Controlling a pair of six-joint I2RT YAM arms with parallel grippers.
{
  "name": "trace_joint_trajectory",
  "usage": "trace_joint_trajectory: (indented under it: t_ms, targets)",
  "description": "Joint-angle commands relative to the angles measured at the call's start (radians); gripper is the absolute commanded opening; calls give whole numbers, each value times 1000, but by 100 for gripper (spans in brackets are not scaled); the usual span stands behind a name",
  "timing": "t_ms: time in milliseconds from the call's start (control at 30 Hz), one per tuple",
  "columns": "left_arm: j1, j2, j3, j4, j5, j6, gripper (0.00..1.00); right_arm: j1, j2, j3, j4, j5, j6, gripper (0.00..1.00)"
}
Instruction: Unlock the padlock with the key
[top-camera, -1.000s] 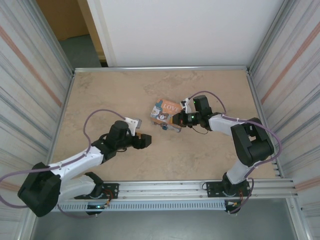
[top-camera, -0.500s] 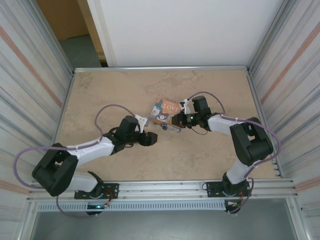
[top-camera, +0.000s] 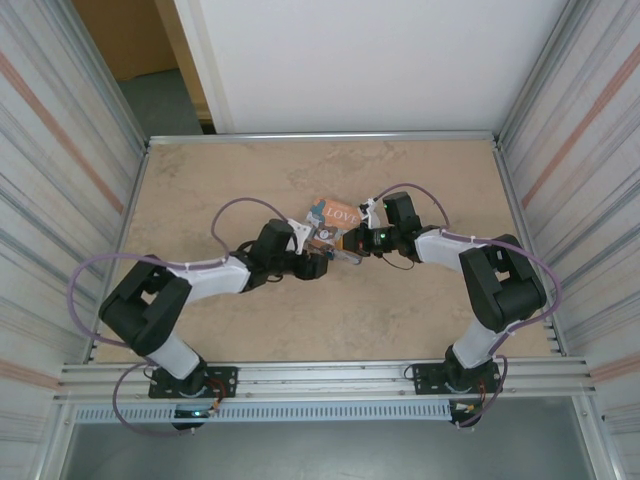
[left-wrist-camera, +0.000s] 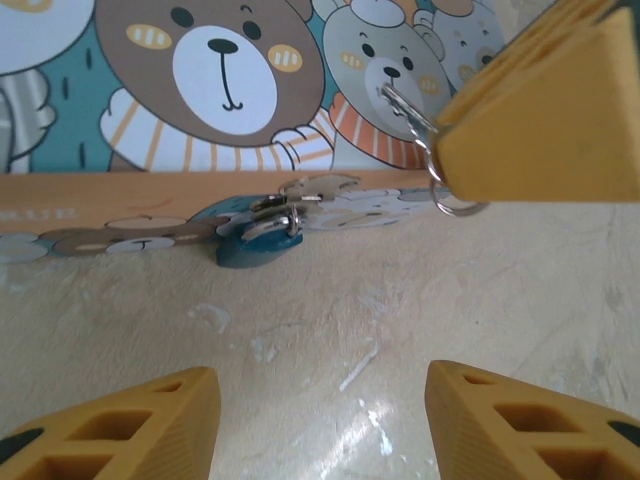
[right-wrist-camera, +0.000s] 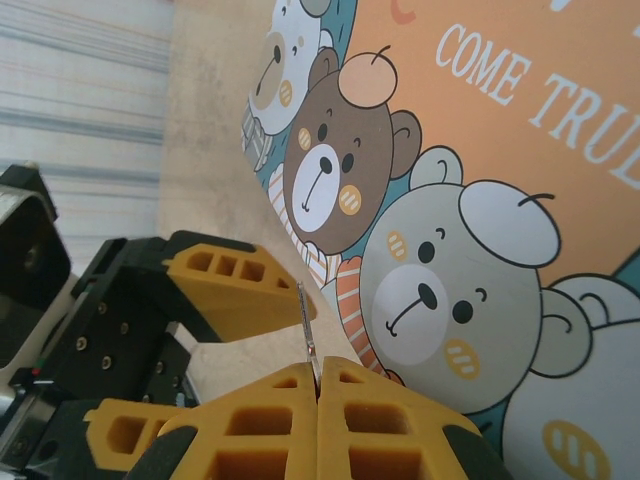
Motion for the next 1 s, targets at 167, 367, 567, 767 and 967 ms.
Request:
trace_joint_trajectory:
  t_ms: [167, 367, 567, 767, 967]
  targets:
    - [-6, 76, 53, 80, 29, -2, 53, -9, -44, 44, 8, 2, 35, 0]
    - [7, 117, 78, 101, 55, -30, 53, -35, -14, 61, 17, 5, 34, 0]
    - [14, 158, 96, 128, 81, -53, 52, -42, 23, 59, 15, 21, 22, 0]
    - [27, 183, 93, 171, 79, -91, 51, -41, 46, 47, 1, 39, 5, 0]
    - [51, 214, 76, 220, 65, -146, 51, -40, 50, 38, -21, 53, -14, 0]
